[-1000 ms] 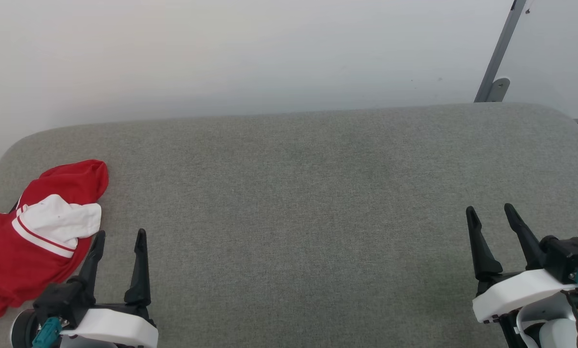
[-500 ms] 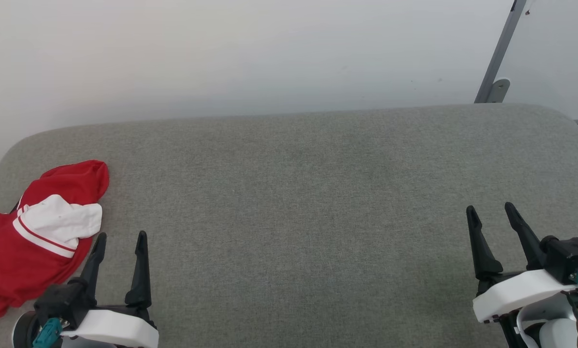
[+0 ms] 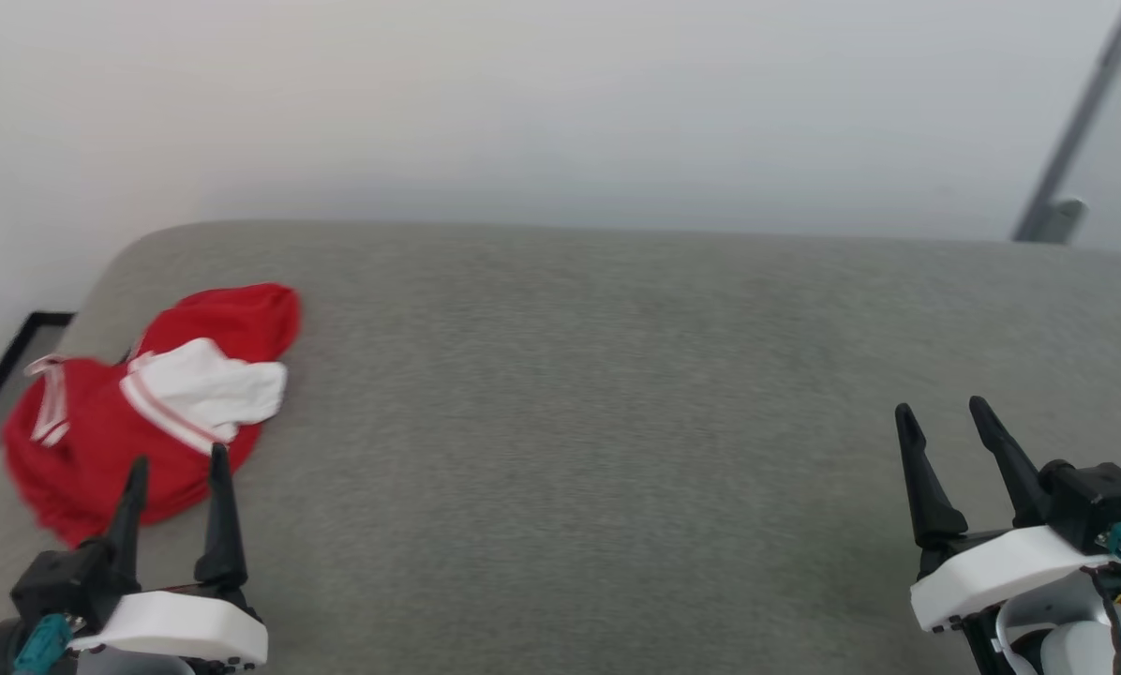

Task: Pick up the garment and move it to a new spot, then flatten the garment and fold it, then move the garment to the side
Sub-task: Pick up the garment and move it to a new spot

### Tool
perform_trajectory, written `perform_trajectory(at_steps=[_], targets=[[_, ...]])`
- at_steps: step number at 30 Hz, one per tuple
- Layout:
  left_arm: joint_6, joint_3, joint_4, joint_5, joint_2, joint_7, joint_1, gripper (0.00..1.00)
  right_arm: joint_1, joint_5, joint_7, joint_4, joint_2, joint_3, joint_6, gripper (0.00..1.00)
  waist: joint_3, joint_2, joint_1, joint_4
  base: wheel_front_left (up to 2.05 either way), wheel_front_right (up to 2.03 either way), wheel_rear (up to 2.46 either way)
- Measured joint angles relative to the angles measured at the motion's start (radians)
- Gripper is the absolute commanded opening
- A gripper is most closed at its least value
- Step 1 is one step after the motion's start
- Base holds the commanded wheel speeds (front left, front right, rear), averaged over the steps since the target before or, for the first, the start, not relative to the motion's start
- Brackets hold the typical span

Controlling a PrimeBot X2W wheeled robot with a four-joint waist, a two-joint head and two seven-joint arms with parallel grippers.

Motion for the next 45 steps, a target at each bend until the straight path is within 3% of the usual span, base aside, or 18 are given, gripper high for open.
perform_trajectory(at_steps=[21,33,45], targets=[[0.061,0.055,-0.058,-0.038,0.032,0.044,0.049,1.00,-0.026,0.024,0.012,0.023,0.012,0.113,0.000,1.00,-0.047,0.0000,0.0000,0.366,0.00,0.00,0.00],[0.063,0.047,-0.072,-0.056,0.030,0.054,0.038,1.00,-0.045,0.042,-0.005,0.047,0.004,0.109,0.000,1.00,-0.021,0.0000,0.0000,0.392,0.00,0.00,0.00],[0.020,-0.019,0.030,-0.046,0.071,0.063,-0.187,1.00,-0.045,0.022,0.025,-0.022,-0.011,0.065,0.000,1.00,0.047,0.0000,-0.0001,0.339,0.00,0.00,0.00]])
